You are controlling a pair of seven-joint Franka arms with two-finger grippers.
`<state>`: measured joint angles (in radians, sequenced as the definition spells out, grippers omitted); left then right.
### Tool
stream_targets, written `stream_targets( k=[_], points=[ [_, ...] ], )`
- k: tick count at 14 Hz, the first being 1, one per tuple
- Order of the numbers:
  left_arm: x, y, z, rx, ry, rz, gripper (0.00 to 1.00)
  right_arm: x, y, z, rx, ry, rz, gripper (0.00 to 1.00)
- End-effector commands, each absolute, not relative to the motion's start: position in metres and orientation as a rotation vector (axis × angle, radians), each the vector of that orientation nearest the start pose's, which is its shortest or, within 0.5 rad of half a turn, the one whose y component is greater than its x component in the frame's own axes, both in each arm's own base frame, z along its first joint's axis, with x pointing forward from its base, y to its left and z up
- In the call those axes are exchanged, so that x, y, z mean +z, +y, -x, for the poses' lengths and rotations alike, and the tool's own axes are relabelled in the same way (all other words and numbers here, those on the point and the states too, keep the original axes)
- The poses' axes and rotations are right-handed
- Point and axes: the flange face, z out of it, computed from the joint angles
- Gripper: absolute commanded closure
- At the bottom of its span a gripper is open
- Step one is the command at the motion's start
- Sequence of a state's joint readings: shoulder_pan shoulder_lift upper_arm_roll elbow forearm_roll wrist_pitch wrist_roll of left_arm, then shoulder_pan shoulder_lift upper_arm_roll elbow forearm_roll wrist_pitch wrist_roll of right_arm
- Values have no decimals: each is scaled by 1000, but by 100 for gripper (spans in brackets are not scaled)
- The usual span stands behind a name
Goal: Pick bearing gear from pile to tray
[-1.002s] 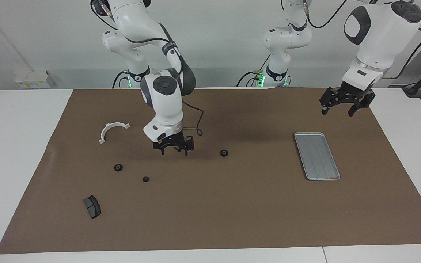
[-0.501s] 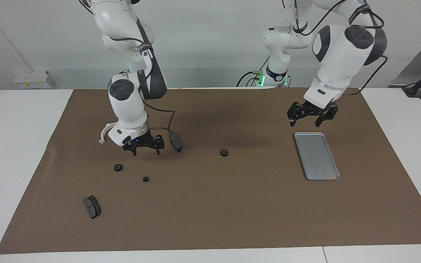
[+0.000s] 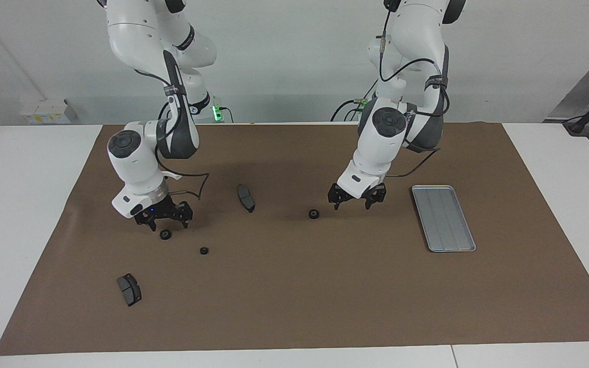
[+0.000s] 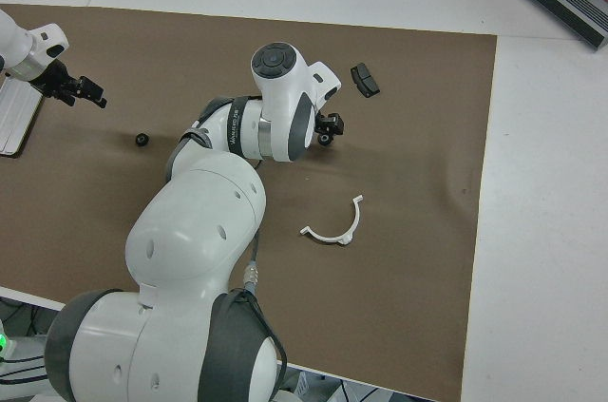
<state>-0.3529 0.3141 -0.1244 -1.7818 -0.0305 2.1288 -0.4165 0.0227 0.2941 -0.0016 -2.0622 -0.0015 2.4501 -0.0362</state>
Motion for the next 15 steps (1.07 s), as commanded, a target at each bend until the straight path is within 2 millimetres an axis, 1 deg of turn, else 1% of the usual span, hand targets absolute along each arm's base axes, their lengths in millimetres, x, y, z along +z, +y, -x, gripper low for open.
stream_targets(
  k=[1, 2, 3, 5, 6, 7, 8, 9, 11, 12, 13, 14, 15],
  points=[
    [375, -303, -570, -22, 8, 3225, 0, 293, 4, -600, -166, -95, 3123, 0],
    [372, -306, -569, -23, -13, 3226, 0, 294, 3, -600, -169, -101, 3125, 0],
    [372, -315, -565, -32, -6, 3230, 0, 293, 1, -599, -164, -114, 3129, 0],
    [368, -327, -562, -48, -53, 3238, 0, 292, -4, -599, -159, -123, 3131, 0],
    [367, -335, -558, -54, -58, 3242, 0, 290, -6, -599, -155, -118, 3132, 14],
    [366, -342, -555, -57, -47, 3244, 0, 290, -6, -599, -157, -118, 3132, 24],
    [359, -349, -552, -43, -30, 3241, 0, 292, -7, -601, -166, -113, 3132, 32],
    [357, -355, -548, -44, -13, 3242, 0, 293, -7, -603, -176, -106, 3131, 33],
    [356, -357, -548, -60, 12, 3246, 0, 292, -7, -607, -224, -108, 3130, 33],
    [355, -358, -550, -76, 23, 3252, 0, 290, -7, -607, -222, -108, 3130, 34],
    [348, -360, -551, -79, 26, 3255, 0, 287, -7, -606, -212, -110, 3130, 34],
    [347, -363, -550, -89, 36, 3259, 0, 287, -7, -606, -212, -113, 3130, 37],
    [345, -369, -546, -86, 55, 3257, 0, 286, -7, -606, -212, -113, 3130, 37]
  ],
)
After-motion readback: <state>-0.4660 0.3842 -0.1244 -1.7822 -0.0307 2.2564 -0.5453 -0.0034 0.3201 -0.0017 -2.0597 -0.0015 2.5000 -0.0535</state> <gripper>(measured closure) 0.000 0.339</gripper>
